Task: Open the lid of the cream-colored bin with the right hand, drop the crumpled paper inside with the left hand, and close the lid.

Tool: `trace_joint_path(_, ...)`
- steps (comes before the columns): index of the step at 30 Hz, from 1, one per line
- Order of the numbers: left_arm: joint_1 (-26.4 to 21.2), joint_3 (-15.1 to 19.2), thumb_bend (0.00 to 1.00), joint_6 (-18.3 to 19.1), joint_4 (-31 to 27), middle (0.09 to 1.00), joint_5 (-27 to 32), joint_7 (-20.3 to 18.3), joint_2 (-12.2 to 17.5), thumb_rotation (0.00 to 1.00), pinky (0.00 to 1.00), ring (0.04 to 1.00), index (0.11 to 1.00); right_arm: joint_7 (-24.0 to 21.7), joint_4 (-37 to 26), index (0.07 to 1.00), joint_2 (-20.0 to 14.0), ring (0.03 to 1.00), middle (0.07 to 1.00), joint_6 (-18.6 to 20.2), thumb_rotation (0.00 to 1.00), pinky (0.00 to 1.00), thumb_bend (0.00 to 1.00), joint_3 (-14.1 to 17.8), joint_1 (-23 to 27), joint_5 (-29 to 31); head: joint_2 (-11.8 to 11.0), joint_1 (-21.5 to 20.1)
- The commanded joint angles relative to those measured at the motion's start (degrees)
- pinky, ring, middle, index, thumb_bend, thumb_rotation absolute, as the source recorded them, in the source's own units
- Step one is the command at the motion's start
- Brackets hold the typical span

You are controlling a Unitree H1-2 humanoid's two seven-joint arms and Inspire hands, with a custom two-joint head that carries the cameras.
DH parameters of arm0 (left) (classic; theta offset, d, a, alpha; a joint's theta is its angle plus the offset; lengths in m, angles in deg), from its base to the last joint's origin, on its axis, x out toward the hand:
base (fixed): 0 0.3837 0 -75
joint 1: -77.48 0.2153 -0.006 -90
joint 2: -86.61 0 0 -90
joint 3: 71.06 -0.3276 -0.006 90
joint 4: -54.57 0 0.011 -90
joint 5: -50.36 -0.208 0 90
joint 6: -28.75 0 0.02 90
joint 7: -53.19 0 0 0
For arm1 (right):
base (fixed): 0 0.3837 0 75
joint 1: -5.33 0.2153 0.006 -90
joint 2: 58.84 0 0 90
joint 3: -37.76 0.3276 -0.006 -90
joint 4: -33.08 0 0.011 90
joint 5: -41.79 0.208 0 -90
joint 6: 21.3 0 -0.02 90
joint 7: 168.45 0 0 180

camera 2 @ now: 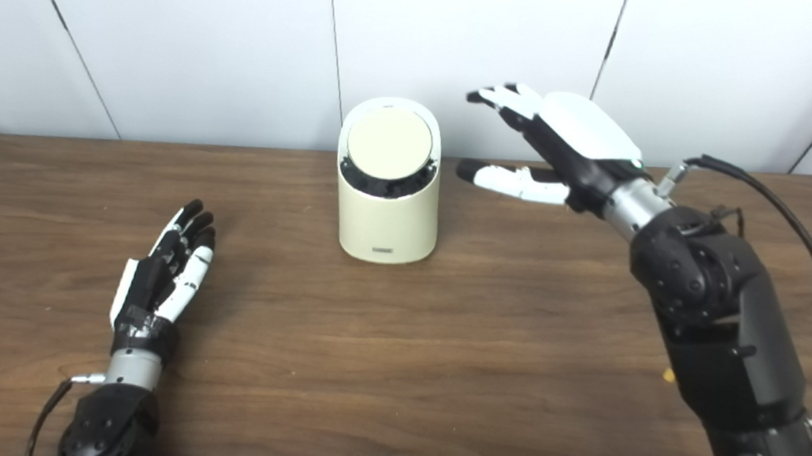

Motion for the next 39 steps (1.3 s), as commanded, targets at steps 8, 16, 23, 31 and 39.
trace_joint_path(8,-0.2,0.1,0.24,0.6,-0.9,0.927,0.1,-0.7,1.1,0.51,1.0,0.927,0.957,3.5,-2.9,0.964,0.5,0.993,0.986,4.1,1.0,0.96,0.56,5.3,-4.8,6.4,0.3,-0.8)
trace_joint_path(16,-0.4,0.3,0.29,0.1,-0.5,0.932,0.9,-1.5,1.7,0.54,0.98,0.923,0.974,8.9,1.3,0.97,10.3,0.991,0.993,6.0,1.0,0.98,0.64,12.7,-10.3,25.4,0.7,-1.7)
trace_joint_path(23,-0.3,0.1,0.33,-0.9,-0.5,0.945,1.9,-2.2,2.1,0.59,0.98,0.93,0.984,13.2,3.0,0.989,16.2,1.0,1.0,9.6,1.0,1.0,0.68,14.3,-13.1,32.4,1.2,-1.5)
trace_joint_path(31,0.1,0.5,0.37,-0.3,-1.9,0.975,4.7,-3.1,1.7,0.89,0.97,0.958,1.0,18.0,4.8,0.98,19.9,1.0,1.0,6.8,1.0,1.0,0.64,14.1,-15.1,36.3,2.1,-1.5)
trace_joint_path(39,0.6,0.7,0.44,0.7,-3.4,0.992,5.4,-3.2,1.7,1.0,1.0,0.98,1.0,20.3,4.2,0.992,20.8,1.0,1.0,6.4,1.0,1.0,0.6,12.7,-16.9,37.5,2.9,-1.0)
